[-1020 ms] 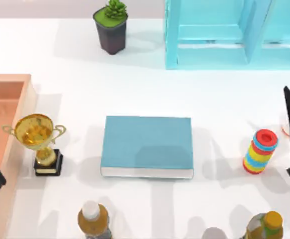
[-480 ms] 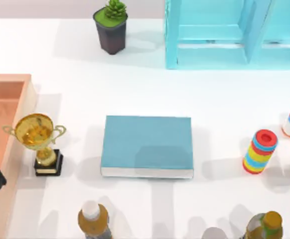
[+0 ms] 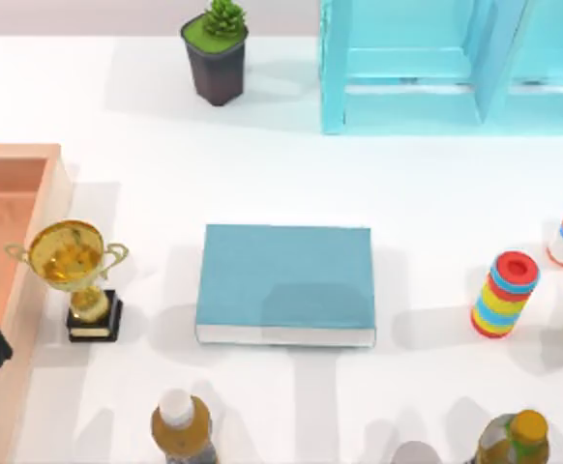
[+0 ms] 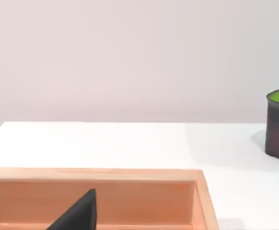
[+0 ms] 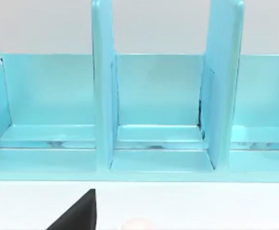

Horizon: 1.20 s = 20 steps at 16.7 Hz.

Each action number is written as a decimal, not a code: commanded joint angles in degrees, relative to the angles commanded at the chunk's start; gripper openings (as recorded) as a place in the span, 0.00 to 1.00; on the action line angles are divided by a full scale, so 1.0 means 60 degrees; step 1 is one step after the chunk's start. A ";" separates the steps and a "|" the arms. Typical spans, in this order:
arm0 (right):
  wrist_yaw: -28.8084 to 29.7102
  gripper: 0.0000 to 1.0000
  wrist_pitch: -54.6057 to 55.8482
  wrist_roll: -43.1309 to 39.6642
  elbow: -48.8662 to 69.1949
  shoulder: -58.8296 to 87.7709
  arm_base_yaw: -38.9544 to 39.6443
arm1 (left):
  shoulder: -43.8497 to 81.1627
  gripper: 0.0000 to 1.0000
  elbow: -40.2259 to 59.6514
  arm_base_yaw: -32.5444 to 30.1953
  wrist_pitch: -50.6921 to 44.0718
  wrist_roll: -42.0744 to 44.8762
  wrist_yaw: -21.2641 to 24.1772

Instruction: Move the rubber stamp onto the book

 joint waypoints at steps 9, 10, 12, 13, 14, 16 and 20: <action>0.0000 1.00 0.0000 0.0000 0.0000 0.0000 0.0000 | 0.2119 1.00 0.1943 0.0338 -0.1885 0.0364 0.0064; 0.0000 1.00 0.0000 0.0000 0.0000 0.0000 0.0000 | 0.2826 1.00 0.2540 0.0445 -0.2451 0.0481 0.0073; 0.0000 1.00 0.0000 0.0000 0.0000 0.0000 0.0000 | 0.4534 1.00 0.3878 0.0685 -0.3684 0.0745 0.0084; 0.0000 1.00 0.0000 0.0000 0.0000 0.0000 0.0000 | 0.5518 1.00 0.4600 0.0815 -0.4325 0.0888 0.0088; 0.0000 1.00 0.0000 0.0000 0.0000 0.0000 0.0000 | 0.6560 1.00 0.5350 0.0949 -0.4975 0.1035 0.0091; 0.0000 1.00 0.0000 0.0000 0.0000 0.0000 0.0000 | 0.8730 1.00 0.6907 0.1224 -0.6267 0.1337 0.0095; 0.0000 1.00 0.0000 0.0000 0.0000 0.0000 0.0000 | 1.2876 1.00 1.0033 0.1763 -0.8609 0.1923 0.0104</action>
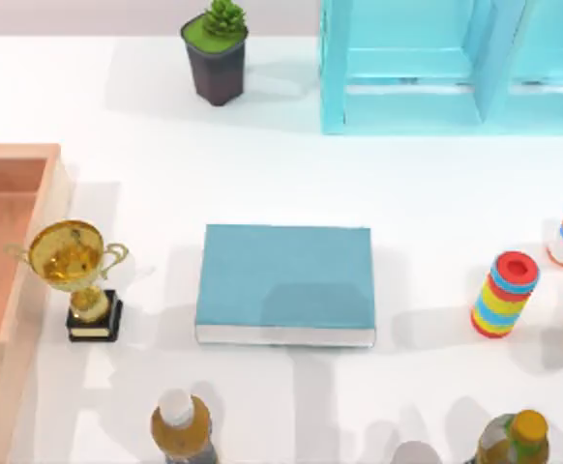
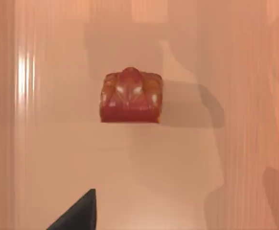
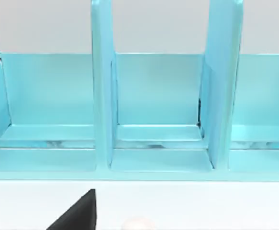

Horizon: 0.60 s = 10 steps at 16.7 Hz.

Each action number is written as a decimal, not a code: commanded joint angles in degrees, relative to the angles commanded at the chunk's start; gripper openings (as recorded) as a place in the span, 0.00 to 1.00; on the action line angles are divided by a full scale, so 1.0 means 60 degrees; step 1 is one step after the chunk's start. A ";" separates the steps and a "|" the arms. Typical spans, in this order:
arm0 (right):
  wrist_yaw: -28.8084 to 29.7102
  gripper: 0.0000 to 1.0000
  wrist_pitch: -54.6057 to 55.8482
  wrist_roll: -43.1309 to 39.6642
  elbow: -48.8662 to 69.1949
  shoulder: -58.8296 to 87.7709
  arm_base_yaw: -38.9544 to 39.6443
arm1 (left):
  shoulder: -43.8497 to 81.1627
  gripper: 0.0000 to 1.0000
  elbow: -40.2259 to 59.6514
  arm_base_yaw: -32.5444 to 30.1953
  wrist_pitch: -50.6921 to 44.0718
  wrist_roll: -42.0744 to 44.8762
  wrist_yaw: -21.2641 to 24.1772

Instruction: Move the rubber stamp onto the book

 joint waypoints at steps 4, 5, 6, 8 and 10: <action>0.0000 1.00 0.0000 0.0000 0.0000 0.0000 0.0000 | 0.3071 1.00 0.2655 0.0450 -0.1829 0.0491 -0.0012; 0.0000 1.00 0.0000 0.0000 0.0000 0.0000 0.0000 | 0.3603 1.00 0.3171 0.0538 -0.2182 0.0588 -0.0022; 0.0000 1.00 0.0000 0.0000 0.0000 0.0000 0.0000 | 0.4040 1.00 0.3613 0.0614 -0.2487 0.0671 -0.0034; 0.0000 1.00 0.0000 0.0000 0.0000 0.0000 0.0000 | 0.4641 1.00 0.4270 0.0725 -0.2951 0.0795 -0.0058; 0.0000 1.00 0.0000 0.0000 0.0000 0.0000 0.0000 | 0.4902 1.00 0.4586 0.0777 -0.3184 0.0853 -0.0074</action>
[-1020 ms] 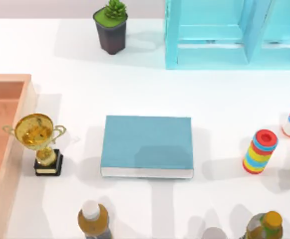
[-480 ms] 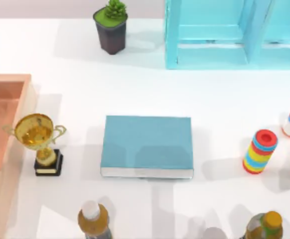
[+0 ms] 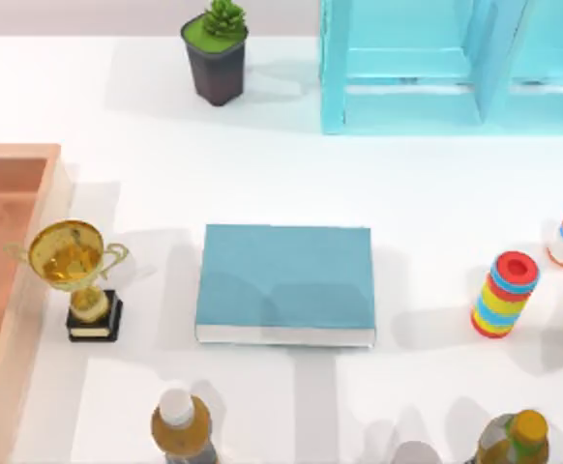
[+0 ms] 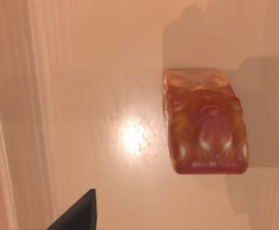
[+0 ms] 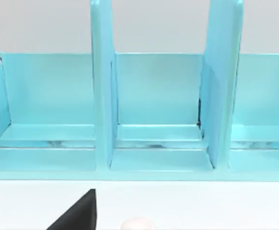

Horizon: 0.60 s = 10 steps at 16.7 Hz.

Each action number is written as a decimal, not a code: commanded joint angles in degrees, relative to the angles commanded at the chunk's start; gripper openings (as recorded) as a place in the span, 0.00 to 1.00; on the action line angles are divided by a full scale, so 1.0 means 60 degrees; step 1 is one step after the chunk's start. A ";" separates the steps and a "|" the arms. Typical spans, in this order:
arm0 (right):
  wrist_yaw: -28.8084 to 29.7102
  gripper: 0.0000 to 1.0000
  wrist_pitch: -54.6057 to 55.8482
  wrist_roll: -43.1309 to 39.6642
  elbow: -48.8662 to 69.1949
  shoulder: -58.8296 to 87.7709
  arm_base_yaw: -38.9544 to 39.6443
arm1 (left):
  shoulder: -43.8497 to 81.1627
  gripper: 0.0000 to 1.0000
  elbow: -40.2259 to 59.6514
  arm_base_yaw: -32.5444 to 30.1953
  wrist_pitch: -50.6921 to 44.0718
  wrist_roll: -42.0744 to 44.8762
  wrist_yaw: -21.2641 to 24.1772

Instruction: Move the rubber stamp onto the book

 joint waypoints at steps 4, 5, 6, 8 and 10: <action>0.0000 1.00 0.0000 0.0000 0.0000 0.0000 0.0000 | 0.0017 1.00 0.0022 0.0004 -0.0016 0.0004 -0.0001; 0.0000 1.00 0.0000 0.0000 0.0000 0.0000 0.0000 | -0.0013 1.00 -0.0003 -0.0047 0.0007 -0.0006 0.0000; 0.0000 1.00 0.0000 0.0000 0.0000 0.0000 0.0000 | -0.0001 1.00 -0.0025 -0.0042 0.0031 -0.0010 0.0000; 0.0000 1.00 0.0000 0.0000 0.0000 0.0000 0.0000 | 0.0114 1.00 -0.0286 -0.0018 0.0343 -0.0021 -0.0001; 0.0000 1.00 0.0000 0.0000 0.0000 0.0000 0.0000 | 0.0282 1.00 -0.0727 -0.0013 0.0991 -0.0009 0.0000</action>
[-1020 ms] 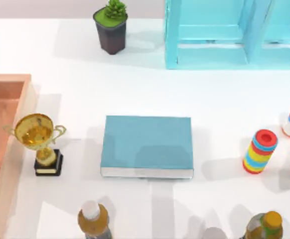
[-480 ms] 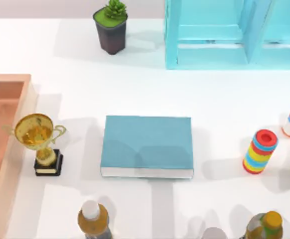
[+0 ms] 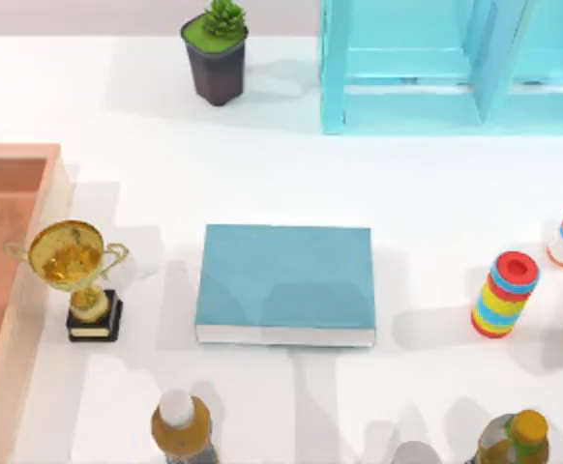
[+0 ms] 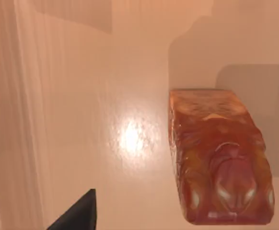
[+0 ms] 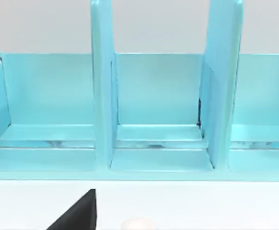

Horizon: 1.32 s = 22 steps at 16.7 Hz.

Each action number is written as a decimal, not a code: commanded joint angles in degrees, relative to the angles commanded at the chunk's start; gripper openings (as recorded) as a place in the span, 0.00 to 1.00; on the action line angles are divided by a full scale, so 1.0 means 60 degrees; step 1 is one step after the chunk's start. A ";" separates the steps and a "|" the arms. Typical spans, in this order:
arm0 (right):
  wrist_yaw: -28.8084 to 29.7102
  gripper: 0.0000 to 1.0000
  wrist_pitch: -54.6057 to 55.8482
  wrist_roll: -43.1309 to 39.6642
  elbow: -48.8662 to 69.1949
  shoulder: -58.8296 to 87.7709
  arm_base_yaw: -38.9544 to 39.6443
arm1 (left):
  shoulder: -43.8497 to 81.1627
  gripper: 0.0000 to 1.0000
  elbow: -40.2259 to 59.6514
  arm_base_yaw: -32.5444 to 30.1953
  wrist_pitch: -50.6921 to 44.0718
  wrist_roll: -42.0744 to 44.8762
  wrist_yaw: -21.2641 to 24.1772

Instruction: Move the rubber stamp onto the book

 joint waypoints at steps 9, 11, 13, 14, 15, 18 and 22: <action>0.0000 1.00 0.0000 0.0000 0.0000 0.0000 0.0000 | 0.0744 1.00 -0.1814 0.0039 0.2565 0.0050 0.0004; 0.0000 1.00 0.0000 0.0000 0.0000 0.0000 0.0000 | 0.0744 1.00 -0.1814 0.0039 0.2565 0.0050 0.0004; 0.0000 1.00 0.0000 0.0000 0.0000 0.0000 0.0000 | 0.0744 0.92 -0.1814 0.0039 0.2565 0.0050 0.0004; 0.0000 1.00 0.0000 0.0000 0.0000 0.0000 0.0000 | 0.0744 0.85 -0.1814 0.0039 0.2565 0.0050 0.0004; 0.0000 1.00 0.0000 0.0000 0.0000 0.0000 0.0000 | 0.0744 0.77 -0.1814 0.0039 0.2565 0.0050 0.0004; 0.0000 1.00 0.0000 0.0000 0.0000 0.0000 0.0000 | 0.0744 0.55 -0.1814 0.0039 0.2565 0.0050 0.0004; 0.0000 1.00 0.0000 0.0000 0.0000 0.0000 0.0000 | 0.0744 0.25 -0.1814 0.0039 0.2565 0.0050 0.0004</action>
